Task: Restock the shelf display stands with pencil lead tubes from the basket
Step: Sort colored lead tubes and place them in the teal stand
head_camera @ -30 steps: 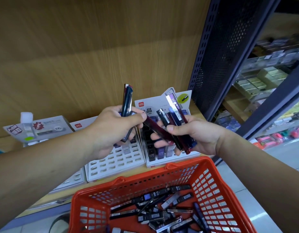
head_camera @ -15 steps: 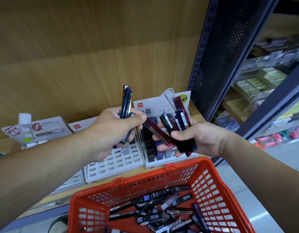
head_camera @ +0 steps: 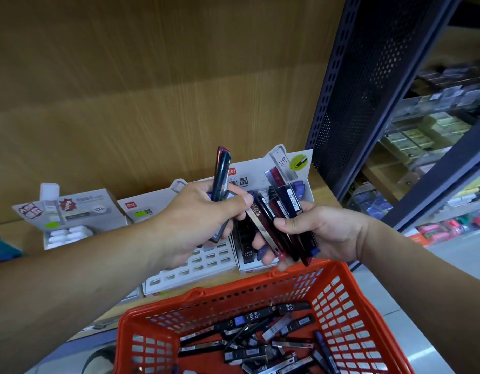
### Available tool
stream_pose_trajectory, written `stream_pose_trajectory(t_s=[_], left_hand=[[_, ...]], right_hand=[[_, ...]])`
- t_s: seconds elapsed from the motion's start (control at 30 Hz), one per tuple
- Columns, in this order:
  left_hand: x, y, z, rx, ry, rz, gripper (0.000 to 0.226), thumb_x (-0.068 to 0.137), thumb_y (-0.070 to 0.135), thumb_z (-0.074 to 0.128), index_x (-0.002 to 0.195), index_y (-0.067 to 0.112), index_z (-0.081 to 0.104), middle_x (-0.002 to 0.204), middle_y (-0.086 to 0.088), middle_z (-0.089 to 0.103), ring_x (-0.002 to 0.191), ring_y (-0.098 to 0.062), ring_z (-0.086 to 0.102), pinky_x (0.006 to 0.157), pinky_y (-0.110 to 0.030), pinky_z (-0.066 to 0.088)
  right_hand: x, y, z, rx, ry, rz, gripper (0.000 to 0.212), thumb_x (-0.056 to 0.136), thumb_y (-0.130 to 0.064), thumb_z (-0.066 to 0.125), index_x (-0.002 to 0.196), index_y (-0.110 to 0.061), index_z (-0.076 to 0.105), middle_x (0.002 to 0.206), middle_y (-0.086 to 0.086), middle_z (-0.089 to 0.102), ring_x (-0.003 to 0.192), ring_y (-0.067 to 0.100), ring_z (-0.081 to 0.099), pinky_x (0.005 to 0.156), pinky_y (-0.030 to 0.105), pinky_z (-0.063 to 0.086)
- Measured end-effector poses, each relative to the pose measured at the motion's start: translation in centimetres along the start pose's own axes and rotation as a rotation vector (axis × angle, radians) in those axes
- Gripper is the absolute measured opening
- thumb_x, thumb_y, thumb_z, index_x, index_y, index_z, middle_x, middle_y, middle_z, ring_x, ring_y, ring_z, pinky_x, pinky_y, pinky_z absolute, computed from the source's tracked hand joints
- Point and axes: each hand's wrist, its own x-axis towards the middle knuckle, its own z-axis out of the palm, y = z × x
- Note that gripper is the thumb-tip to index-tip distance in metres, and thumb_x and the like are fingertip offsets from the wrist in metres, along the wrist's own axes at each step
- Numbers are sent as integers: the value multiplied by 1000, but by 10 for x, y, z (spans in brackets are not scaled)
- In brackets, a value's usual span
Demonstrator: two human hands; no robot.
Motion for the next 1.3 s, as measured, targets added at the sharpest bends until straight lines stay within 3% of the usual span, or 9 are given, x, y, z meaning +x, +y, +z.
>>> stream_pose_trajectory(t_s=[0.13, 0.27, 0.37, 0.47, 0.67, 0.8, 0.97, 1.2, 1.3], left_hand=[[0, 0, 1, -2, -14, 5, 16, 95, 32, 73, 100, 17, 72, 73, -2, 67, 53, -17, 47, 47, -24, 29], [-2, -1, -7, 9, -44, -62, 18, 88, 34, 80, 97, 20, 75, 66, -3, 56, 52, -17, 46, 49, -25, 27], [-6, -2, -10, 114, -154, -116, 24, 79, 29, 87, 93, 17, 72, 58, -6, 49, 48, -18, 43, 49, -24, 26], [-11, -1, -9, 216, -255, -139, 28, 77, 27, 89, 96, 14, 72, 57, -7, 51, 48, -18, 44, 48, -24, 31], [-12, 2, -2, 269, -332, -155, 15, 90, 19, 78, 103, 15, 73, 66, -8, 66, 51, -18, 54, 61, -36, 38], [-12, -2, -6, 226, -349, -144, 26, 90, 23, 77, 114, 16, 69, 76, -12, 72, 56, -19, 57, 71, -45, 34], [-9, -4, -10, 94, -343, -208, 28, 93, 19, 75, 119, 16, 67, 76, -11, 68, 53, -17, 50, 56, -32, 28], [-5, -10, -22, -221, -341, -349, 24, 106, 21, 53, 121, 4, 61, 74, -10, 56, 54, -16, 43, 50, -26, 30], [-2, -9, -22, -279, -314, -349, 19, 109, 14, 46, 115, 7, 62, 71, -6, 53, 57, -17, 49, 56, -30, 46]], right_hand=[[5, 0, 8, 27, -6, -7, 33, 95, -13, 63, 126, -4, 63, 97, 15, 64, 80, 30, 64, 91, 55, 53], [6, -5, 11, 35, 3, -59, 26, 99, -13, 59, 124, -8, 60, 89, 9, 54, 67, 19, 52, 63, 37, 53], [5, -10, 14, -19, 109, -79, 6, 99, -15, 62, 104, -13, 62, 76, 4, 45, 57, 14, 36, 47, 26, 30], [8, -14, 18, -108, 216, -138, 22, 98, -22, 69, 78, -20, 61, 67, 1, 37, 53, 14, 29, 50, 29, 21], [20, -26, 36, -112, 300, -306, 24, 87, -24, 76, 103, -11, 63, 56, 2, 41, 50, 16, 30, 51, 33, 22], [26, -27, 38, -90, 385, -370, 8, 96, -17, 71, 99, -11, 66, 54, 2, 44, 47, 16, 35, 50, 31, 27], [30, -19, 28, -18, 514, -361, 15, 95, -22, 74, 85, -15, 64, 62, 7, 43, 52, 16, 38, 50, 30, 32], [23, -22, 11, 99, 690, -371, 14, 99, -21, 70, 97, -7, 66, 68, 5, 55, 60, 15, 47, 48, 29, 35], [22, -21, 16, 61, 654, -330, 15, 98, -23, 71, 93, -10, 68, 74, 4, 65, 67, 15, 56, 50, 29, 37]])
